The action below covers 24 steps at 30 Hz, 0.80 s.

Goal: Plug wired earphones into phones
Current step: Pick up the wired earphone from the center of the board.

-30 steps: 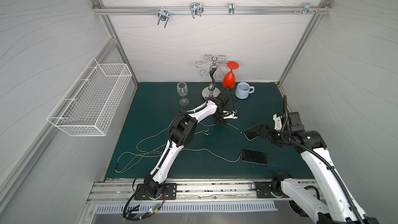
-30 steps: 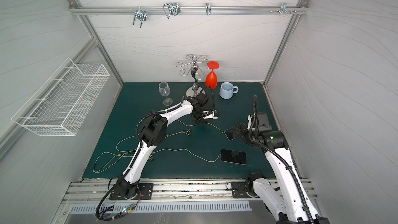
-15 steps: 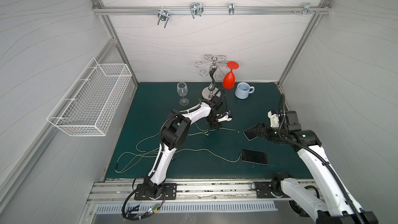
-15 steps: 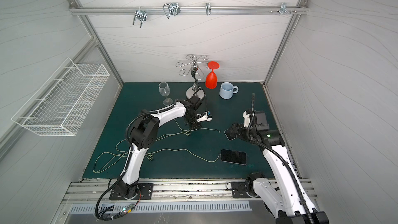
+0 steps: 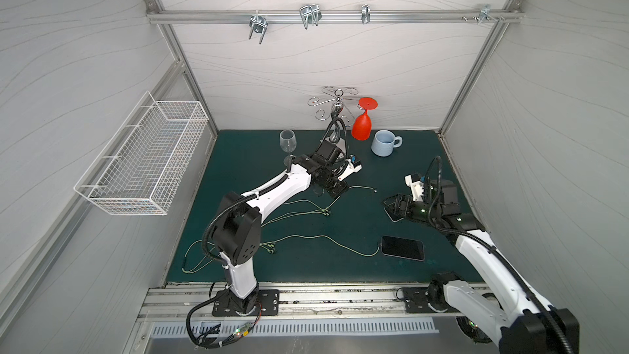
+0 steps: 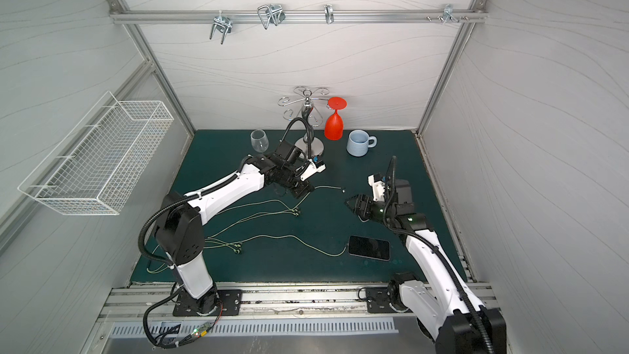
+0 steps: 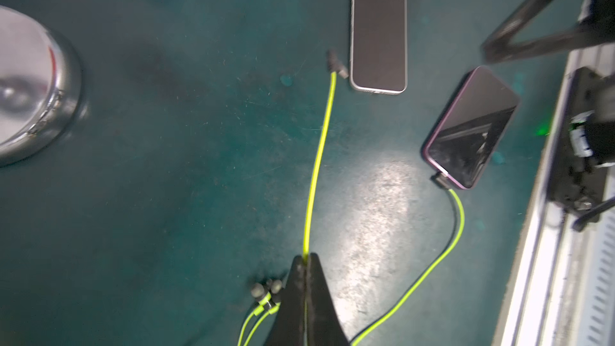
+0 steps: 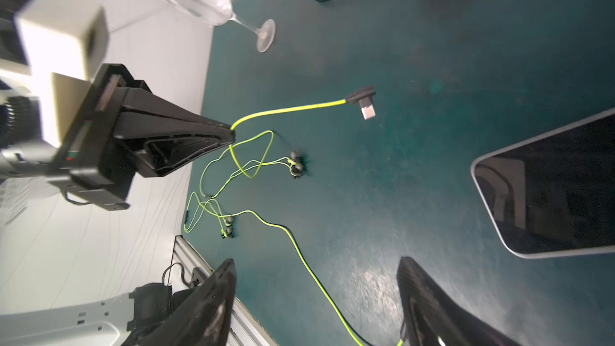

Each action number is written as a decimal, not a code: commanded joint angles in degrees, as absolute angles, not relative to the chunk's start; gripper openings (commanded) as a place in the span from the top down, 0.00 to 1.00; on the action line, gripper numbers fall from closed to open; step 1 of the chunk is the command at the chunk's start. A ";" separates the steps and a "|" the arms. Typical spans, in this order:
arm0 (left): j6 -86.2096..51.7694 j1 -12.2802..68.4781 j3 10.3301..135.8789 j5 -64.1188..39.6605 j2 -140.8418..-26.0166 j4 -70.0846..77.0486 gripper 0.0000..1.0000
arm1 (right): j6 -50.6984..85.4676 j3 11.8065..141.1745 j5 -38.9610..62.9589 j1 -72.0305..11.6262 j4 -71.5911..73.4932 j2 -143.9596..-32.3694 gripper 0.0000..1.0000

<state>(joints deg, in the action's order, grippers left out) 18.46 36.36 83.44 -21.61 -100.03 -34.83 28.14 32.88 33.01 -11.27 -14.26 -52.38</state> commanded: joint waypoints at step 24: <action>11.16 36.05 73.56 -35.60 -77.09 -23.30 1.00 | 35.77 27.02 46.13 -12.58 27.79 -55.27 0.51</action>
<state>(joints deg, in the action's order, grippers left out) 11.62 36.36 73.41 -34.39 -78.06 -25.78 34.37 25.39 44.56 -11.99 23.20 -55.09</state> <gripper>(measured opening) 0.048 0.496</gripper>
